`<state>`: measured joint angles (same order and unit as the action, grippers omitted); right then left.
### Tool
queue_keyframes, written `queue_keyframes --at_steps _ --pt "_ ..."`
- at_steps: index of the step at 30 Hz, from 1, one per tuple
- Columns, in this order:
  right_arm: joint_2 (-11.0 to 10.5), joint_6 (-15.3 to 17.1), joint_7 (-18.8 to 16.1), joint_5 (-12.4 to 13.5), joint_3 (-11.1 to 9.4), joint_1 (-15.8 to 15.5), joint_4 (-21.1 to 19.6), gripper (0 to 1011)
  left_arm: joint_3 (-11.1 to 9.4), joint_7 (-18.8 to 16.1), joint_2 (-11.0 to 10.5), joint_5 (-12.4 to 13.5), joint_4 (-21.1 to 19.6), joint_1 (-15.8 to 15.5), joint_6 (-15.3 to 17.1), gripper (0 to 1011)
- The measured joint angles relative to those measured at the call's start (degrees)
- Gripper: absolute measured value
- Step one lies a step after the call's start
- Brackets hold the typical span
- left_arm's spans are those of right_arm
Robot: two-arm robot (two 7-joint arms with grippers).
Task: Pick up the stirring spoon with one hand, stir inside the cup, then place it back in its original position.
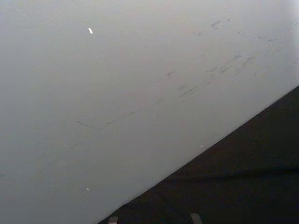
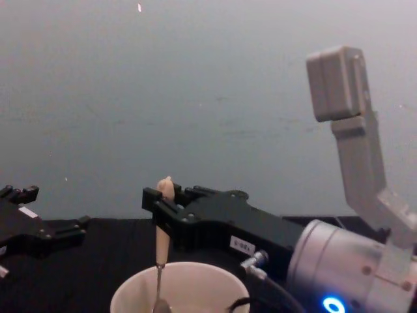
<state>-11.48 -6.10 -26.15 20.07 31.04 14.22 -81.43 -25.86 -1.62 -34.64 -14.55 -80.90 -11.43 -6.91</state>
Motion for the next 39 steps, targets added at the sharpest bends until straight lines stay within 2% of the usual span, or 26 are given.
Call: queue_keyframes --at_steps 6,15,27,31,39 --pt "1.24 -0.65 1.31 -0.90 -0.87 1.51 2.47 227 0.00 0.00 0.00 0.00 0.00 0.00 0.00 1001" --pt "1.04 -1.07 1.47 -1.32 -2.27 1.90 3.40 227 0.00 0.00 0.00 0.00 0.00 0.00 0.00 1001" --pt "-1.93 0.19 -0.29 1.10 -4.06 -1.15 -1.45 226 0.00 0.00 0.00 0.00 0.00 0.00 0.00 1001" --pt "-3.42 0.48 -1.27 2.07 -4.04 -2.76 -3.72 227 0.00 0.00 0.00 0.00 0.00 0.00 0.00 1001" --pt "-5.02 0.85 -2.20 2.60 -2.83 -4.61 -6.30 227 0.00 0.00 0.00 0.00 0.00 0.00 0.00 1001"
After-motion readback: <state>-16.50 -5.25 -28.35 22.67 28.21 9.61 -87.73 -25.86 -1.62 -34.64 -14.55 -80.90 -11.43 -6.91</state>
